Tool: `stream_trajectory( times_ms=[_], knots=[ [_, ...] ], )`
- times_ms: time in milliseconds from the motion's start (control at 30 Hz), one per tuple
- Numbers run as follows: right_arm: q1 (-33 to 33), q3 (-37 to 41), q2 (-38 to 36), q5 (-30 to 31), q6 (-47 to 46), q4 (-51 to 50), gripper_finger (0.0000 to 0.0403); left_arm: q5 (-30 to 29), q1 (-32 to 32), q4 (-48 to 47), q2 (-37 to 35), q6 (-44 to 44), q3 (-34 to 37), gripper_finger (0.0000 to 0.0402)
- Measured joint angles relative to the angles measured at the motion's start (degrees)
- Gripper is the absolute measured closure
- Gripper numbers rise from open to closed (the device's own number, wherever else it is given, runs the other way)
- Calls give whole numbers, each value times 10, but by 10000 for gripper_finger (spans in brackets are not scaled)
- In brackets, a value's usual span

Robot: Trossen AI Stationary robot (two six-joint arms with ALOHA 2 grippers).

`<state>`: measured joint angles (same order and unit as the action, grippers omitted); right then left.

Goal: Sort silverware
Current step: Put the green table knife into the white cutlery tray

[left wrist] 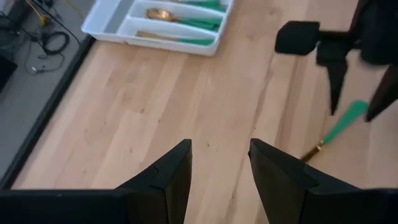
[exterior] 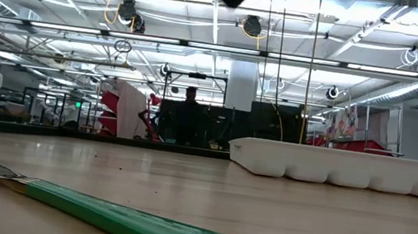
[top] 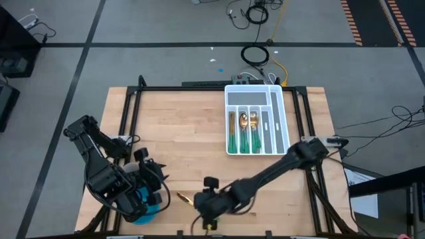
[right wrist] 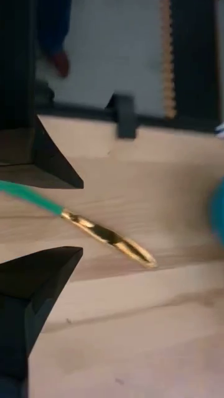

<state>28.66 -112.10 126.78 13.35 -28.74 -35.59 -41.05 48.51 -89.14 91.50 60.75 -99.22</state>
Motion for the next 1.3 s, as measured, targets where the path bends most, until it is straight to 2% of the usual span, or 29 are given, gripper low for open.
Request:
stream_trajectory(
  times_ms=[200, 267, 367, 533, 800, 1300],
  knots=[
    [0, -193, 132, -3, -56, -182, 252, 39, 0, 0, 0, 0, 0, 233],
    [0, -231, 159, -13, -56, -199, 252, 41, 0, 1, 0, 0, 0, 233],
    [1, -201, 152, -32, -101, -158, 252, 42, 0, 1, 0, 0, 0, 233],
    [1, -202, 157, -25, -137, -195, 252, 42, 0, 0, 0, -1, 0, 233],
    [3, -202, 172, 0, -140, -193, 252, 40, 0, 0, 0, -13, 0, 233],
    [11, -201, 210, -17, -145, -164, 252, 34, 0, -1, 0, -16, 1, 233]
  ],
)
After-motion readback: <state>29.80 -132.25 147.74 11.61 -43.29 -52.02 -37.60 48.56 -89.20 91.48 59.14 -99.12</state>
